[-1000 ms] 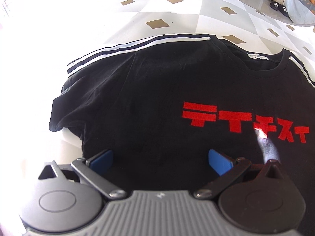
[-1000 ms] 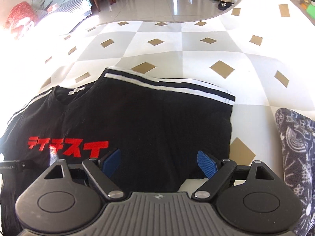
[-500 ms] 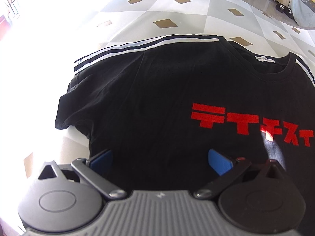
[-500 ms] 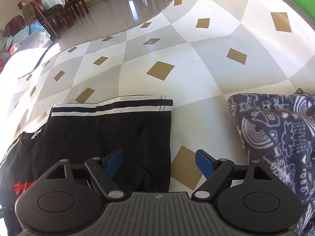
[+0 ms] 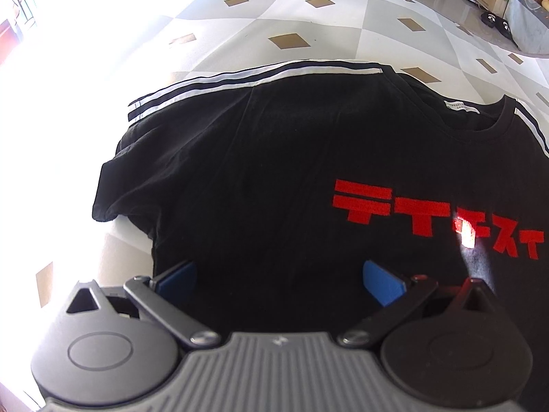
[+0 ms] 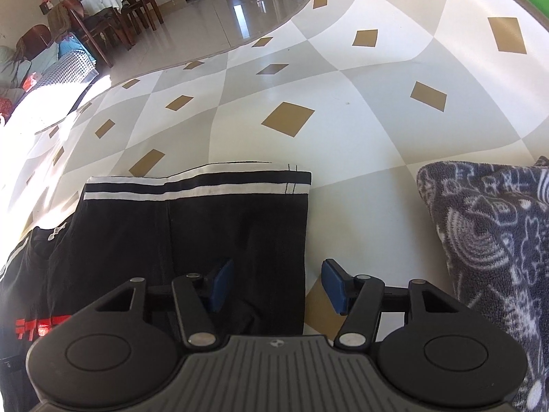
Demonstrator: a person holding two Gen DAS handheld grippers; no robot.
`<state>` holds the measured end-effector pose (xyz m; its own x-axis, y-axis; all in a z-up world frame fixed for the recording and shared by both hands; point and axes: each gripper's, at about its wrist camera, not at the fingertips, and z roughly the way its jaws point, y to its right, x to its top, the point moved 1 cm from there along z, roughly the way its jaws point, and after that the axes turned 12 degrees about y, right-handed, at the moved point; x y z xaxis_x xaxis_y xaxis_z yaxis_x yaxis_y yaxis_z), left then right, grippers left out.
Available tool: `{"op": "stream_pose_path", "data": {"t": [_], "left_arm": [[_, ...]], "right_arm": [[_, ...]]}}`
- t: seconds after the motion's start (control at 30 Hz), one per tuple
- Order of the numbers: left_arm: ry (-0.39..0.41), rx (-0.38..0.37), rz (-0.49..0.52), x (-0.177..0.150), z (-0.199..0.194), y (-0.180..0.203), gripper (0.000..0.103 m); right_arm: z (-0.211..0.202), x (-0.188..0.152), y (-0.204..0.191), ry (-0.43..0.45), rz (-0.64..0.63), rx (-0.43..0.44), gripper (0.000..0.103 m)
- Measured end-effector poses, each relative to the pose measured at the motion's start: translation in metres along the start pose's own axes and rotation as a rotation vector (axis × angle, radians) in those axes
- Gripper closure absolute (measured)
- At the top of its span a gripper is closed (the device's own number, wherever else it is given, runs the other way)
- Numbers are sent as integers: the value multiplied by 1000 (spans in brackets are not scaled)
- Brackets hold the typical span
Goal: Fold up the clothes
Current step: 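Grasp the striped pants waistband with the right tool, then lift and pull the held pants with the right tool over the T-shirt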
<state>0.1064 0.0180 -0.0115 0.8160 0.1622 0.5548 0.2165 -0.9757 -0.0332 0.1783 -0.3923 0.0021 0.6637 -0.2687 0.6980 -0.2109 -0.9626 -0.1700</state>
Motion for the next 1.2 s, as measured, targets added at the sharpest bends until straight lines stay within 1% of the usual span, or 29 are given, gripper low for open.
{"op": "stream_pose_path", "data": {"t": [0.07, 0.1, 0.17, 0.23, 0.33, 0.5, 0.57, 0.67, 0.77, 0.83, 0.9, 1.03, 1.1, 1.13, 1.17, 1.2], "left_arm": [[0, -1, -2, 0, 1, 0, 0], [1, -2, -2, 0, 1, 0, 0], [1, -2, -3, 0, 1, 1, 0], [1, -3, -4, 0, 2, 1, 0], [1, -3, -4, 1, 2, 2, 0], [3, -3, -5, 1, 3, 4, 0], [3, -3, -5, 1, 4, 4, 0], [5, -4, -5, 1, 4, 5, 0], [6, -5, -5, 2, 5, 6, 0], [7, -5, -5, 2, 5, 6, 0], [7, -6, -4, 3, 5, 7, 0], [4, -7, -5, 4, 6, 8, 0], [2, -6, -6, 5, 7, 8, 0], [2, -5, -6, 5, 7, 9, 0], [2, -5, -7, 5, 7, 9, 0], [3, -5, -7, 5, 7, 9, 0]], "right_arm": [[0, -1, -4, 5, -19, 11, 59], [0, -2, -5, 4, -28, 21, 62], [0, -2, -7, 4, -30, 20, 73], [0, -2, -7, 4, -27, 18, 80], [-1, -1, -7, 5, -22, 22, 82], [-10, 4, -15, 62, -67, 24, 83], [-15, 7, -20, 86, -80, 40, 83], [-25, 11, -33, 140, -117, 77, 83], [-35, 12, -50, 182, -161, 141, 83], [-39, 10, -63, 194, -200, 191, 83], [-42, 7, -73, 185, -220, 222, 83], [-46, 15, -66, 208, -163, 214, 83], [-45, 21, -56, 211, -148, 177, 80], [-43, 23, -48, 209, -133, 144, 74], [-40, 25, -40, 195, -114, 109, 64], [-36, 25, -32, 172, -88, 80, 62]]}}
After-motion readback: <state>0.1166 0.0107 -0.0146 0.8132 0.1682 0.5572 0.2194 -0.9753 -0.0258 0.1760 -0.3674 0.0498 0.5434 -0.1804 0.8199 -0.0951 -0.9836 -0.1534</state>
